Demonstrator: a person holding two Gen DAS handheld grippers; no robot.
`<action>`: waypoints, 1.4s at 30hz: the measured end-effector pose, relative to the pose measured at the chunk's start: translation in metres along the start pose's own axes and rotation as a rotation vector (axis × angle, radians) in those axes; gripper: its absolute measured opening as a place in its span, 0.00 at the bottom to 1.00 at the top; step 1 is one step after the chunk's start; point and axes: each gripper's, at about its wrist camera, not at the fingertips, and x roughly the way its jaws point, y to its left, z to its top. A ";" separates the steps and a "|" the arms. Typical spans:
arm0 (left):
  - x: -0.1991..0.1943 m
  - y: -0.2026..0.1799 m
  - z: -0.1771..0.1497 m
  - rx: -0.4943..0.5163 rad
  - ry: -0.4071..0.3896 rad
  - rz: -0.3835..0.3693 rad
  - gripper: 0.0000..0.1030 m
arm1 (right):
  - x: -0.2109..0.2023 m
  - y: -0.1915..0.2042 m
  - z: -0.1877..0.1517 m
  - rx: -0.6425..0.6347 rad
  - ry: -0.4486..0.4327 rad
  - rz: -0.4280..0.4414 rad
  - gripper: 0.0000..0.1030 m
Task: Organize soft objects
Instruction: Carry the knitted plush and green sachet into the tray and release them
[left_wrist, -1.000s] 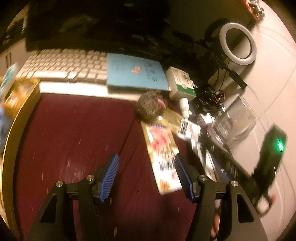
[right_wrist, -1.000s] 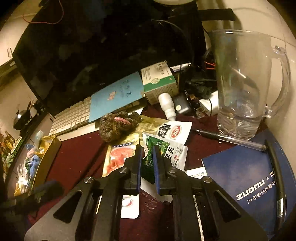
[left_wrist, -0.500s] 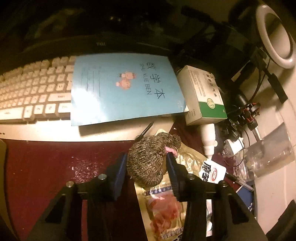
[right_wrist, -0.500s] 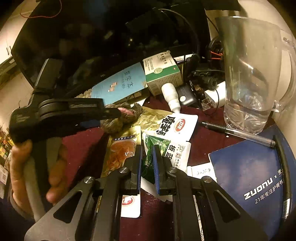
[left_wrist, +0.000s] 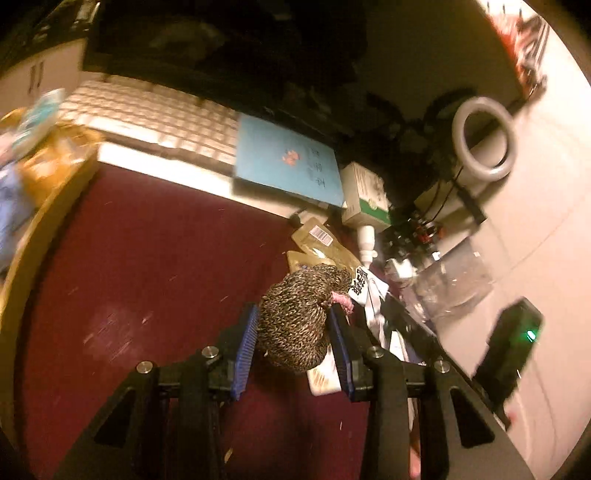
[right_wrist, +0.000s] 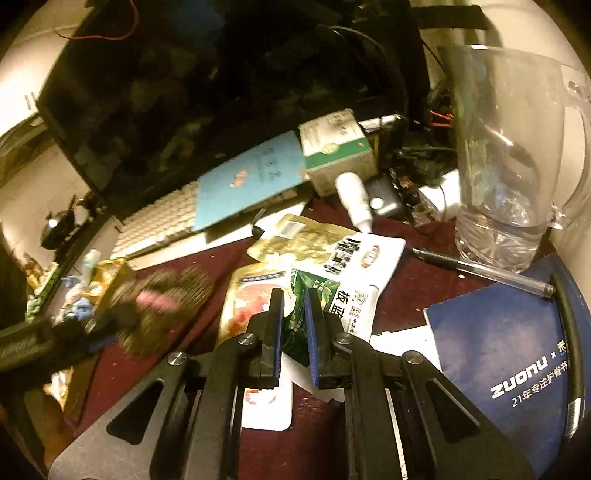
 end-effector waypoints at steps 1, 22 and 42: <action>-0.011 0.006 -0.003 -0.011 -0.011 -0.001 0.37 | -0.001 0.001 0.000 0.001 0.008 0.005 0.10; -0.173 0.134 0.009 -0.267 -0.365 0.163 0.37 | 0.019 0.216 0.013 -0.298 0.161 0.381 0.10; -0.153 0.217 0.071 -0.328 -0.307 0.259 0.37 | 0.148 0.308 -0.006 -0.235 0.337 0.402 0.10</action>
